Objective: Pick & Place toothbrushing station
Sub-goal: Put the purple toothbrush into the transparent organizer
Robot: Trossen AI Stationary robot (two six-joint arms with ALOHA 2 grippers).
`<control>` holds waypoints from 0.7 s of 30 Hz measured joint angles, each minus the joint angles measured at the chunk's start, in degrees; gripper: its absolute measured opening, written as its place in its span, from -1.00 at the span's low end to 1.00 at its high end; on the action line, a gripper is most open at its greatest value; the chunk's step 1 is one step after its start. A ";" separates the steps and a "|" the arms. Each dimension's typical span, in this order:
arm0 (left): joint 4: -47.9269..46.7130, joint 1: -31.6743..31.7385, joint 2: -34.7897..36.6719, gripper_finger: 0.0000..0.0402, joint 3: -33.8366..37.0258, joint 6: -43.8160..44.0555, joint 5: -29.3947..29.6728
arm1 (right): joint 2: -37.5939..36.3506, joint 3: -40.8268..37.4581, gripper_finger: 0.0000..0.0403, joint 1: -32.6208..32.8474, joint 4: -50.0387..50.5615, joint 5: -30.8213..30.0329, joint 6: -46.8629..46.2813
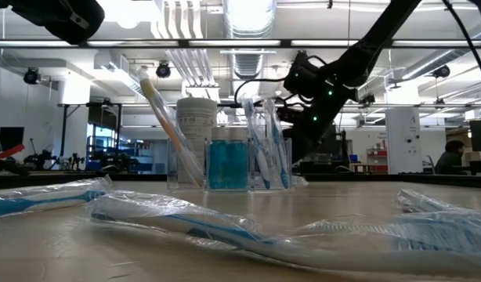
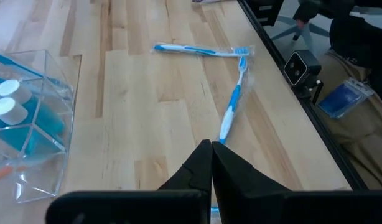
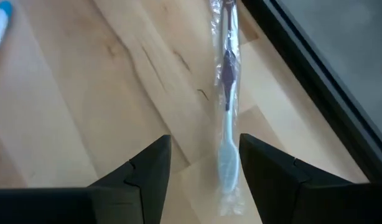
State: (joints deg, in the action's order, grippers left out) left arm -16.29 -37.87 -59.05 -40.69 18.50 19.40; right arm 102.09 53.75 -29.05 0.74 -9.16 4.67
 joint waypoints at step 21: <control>2.82 -0.07 -0.06 -0.96 3.08 0.08 -0.03 | 10.10 9.53 -0.41 -2.67 12.89 -2.15 0.12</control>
State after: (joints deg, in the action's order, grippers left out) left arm -13.48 -37.93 -59.10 -37.61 18.58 19.37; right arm 112.19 63.29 -31.73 13.63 -11.31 4.80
